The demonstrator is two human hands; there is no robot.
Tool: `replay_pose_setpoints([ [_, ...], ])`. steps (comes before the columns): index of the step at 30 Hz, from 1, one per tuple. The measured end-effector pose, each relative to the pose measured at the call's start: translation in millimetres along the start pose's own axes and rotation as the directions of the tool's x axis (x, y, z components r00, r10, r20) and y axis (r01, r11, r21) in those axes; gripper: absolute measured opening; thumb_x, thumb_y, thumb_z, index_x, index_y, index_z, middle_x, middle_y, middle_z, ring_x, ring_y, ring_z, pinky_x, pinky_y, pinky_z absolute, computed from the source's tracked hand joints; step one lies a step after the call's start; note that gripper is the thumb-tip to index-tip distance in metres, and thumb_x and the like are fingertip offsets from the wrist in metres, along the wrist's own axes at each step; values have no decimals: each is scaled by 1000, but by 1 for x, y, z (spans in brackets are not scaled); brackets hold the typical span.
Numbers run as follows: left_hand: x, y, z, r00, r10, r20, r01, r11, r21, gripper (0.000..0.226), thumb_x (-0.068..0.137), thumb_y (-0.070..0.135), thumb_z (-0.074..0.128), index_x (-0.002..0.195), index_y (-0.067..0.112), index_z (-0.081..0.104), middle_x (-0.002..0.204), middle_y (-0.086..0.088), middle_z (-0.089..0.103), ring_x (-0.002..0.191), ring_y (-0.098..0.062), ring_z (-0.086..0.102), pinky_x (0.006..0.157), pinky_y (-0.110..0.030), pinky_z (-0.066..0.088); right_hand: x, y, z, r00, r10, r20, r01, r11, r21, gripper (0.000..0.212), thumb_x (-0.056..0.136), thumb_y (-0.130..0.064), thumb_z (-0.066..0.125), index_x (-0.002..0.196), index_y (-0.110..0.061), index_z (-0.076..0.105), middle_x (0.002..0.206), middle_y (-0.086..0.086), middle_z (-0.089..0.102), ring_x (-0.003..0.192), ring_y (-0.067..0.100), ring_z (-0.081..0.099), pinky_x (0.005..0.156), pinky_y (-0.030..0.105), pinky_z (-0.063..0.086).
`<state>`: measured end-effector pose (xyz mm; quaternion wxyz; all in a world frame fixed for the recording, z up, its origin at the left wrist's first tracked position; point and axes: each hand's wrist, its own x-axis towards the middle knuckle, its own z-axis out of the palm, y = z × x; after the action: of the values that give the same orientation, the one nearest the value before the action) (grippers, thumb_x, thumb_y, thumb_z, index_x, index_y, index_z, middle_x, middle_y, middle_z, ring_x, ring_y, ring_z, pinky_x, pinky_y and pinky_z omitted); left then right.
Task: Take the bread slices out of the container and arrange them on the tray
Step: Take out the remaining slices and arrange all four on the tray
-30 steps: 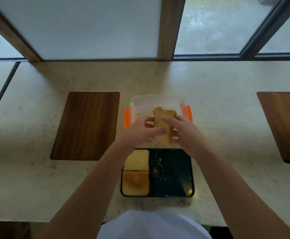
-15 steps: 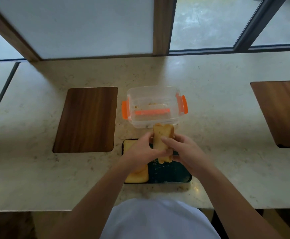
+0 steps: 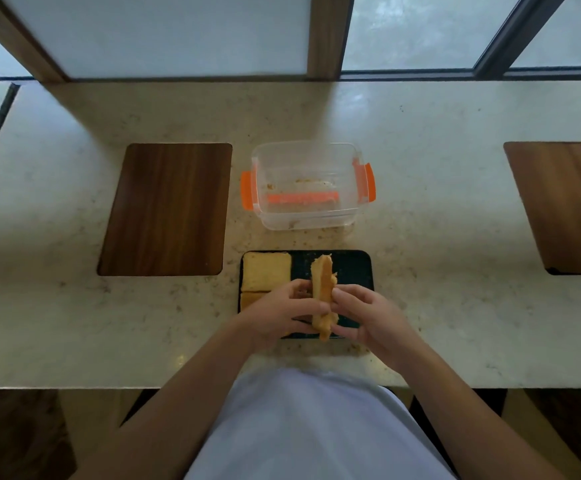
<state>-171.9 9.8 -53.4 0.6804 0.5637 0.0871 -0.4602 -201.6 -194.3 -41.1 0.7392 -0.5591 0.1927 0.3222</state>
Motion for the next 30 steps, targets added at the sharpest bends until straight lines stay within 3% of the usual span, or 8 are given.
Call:
replay_pose_setpoints([
  [6,1,-6,3,999,-12,52,18,995,-102,61,85,16,79,141,12,53,128,-15,70,118,-35,66,101,-50,52,3,0,-4,999,16,-50,-17,1000,-22,32,86,-23,79,115,-10,72,119,14,72,109,28,71,91,48,59],
  [13,0,0,1,998,28,57,-19,989,-149,55,88,13,74,140,13,58,124,-17,68,121,-42,62,104,-60,48,14,-12,-6,1000,20,-22,-22,996,-81,44,81,-33,82,116,-11,67,116,10,73,108,25,72,88,46,60],
  [18,-3,2,-2,997,27,76,-14,987,-160,58,88,10,73,143,14,55,131,-22,62,122,-42,60,104,-55,49,18,-24,-2,1000,24,-5,-25,964,-264,49,78,-36,85,116,-14,63,114,6,72,101,17,74,78,34,62],
  [22,-2,1,-2,997,29,75,-15,984,-176,52,86,13,75,136,15,62,134,-21,62,124,-42,60,103,-53,50,17,-25,1,998,-41,-40,19,900,-436,45,75,-43,82,110,-21,63,106,0,73,92,12,74,73,29,63],
  [27,3,4,1,1000,-26,-16,23,991,-134,56,80,25,83,133,18,64,119,-9,74,109,-27,71,87,-36,56,21,-14,-1,957,-221,-186,80,823,-562,13,90,-25,63,99,-17,66,96,8,73,89,25,73,78,48,64],
  [30,7,3,0,993,-61,-99,50,993,-107,78,69,29,89,138,17,55,117,-8,75,107,-25,73,90,-41,59,28,-5,-8,928,-183,-324,14,887,-461,12,92,-15,58,96,-8,67,96,17,72,91,35,72,75,51,64],
])
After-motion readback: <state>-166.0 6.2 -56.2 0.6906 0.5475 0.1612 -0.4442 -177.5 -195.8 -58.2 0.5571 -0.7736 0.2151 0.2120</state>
